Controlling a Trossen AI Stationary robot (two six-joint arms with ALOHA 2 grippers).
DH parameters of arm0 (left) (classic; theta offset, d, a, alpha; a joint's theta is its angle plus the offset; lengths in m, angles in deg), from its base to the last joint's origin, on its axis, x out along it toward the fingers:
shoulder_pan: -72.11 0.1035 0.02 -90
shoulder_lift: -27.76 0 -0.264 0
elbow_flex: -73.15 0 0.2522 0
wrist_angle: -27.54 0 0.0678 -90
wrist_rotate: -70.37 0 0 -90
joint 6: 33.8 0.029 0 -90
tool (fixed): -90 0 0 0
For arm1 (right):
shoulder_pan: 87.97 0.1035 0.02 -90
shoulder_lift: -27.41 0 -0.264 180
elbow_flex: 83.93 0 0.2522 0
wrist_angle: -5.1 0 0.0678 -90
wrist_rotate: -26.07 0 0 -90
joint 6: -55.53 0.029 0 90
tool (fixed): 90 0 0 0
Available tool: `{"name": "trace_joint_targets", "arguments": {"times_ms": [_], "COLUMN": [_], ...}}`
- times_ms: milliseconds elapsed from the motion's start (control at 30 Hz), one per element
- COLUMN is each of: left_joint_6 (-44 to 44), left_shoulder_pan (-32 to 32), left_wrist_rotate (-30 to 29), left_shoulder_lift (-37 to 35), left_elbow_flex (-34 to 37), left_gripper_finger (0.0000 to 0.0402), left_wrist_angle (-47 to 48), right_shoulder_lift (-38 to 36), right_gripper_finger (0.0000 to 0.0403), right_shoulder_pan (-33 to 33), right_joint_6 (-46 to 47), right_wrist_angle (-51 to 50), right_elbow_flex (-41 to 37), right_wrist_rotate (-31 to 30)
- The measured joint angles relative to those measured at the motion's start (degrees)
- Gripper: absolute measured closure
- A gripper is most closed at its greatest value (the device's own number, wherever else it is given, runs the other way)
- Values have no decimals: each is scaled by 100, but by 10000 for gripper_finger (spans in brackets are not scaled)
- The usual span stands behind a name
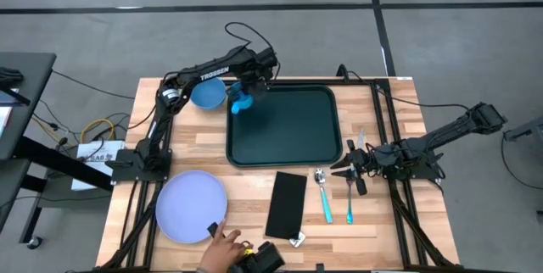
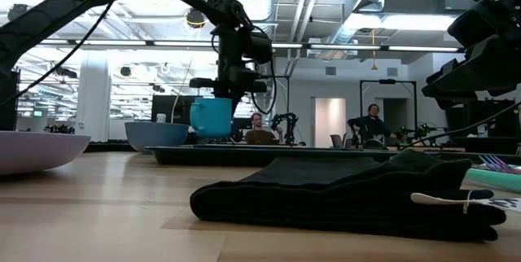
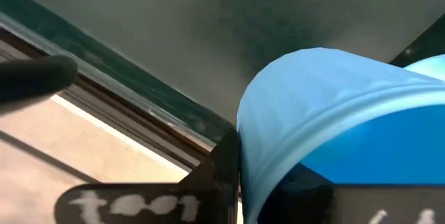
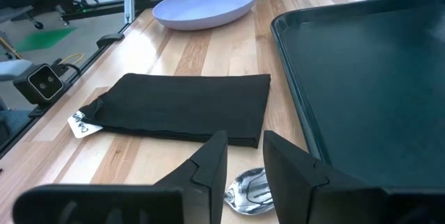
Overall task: Set up tray
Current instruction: Put the blue mug on the top left of the black serving tray
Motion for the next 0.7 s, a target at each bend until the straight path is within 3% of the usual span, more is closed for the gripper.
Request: {"name": "trace_joint_targets", "arguments": {"times_ms": [367,700], "left_joint_6": [647,914], "left_shoulder_pan": [-146,-43], "left_wrist_rotate": [-16,-101], "left_shoulder_lift": [21,38], "left_elbow_flex": [468,476], "left_gripper_finger": [399,399], "left_wrist_angle": [-320,-400], "right_shoulder_lift": [1,0], "right_gripper_finger": [316,316], "right_shoulder_pan": [1,2], "right_joint_6": [0,0], "right_wrist_angle": [1,1], "right_elbow_flex": [0,0], "right_wrist_rotate": [1,0]}}
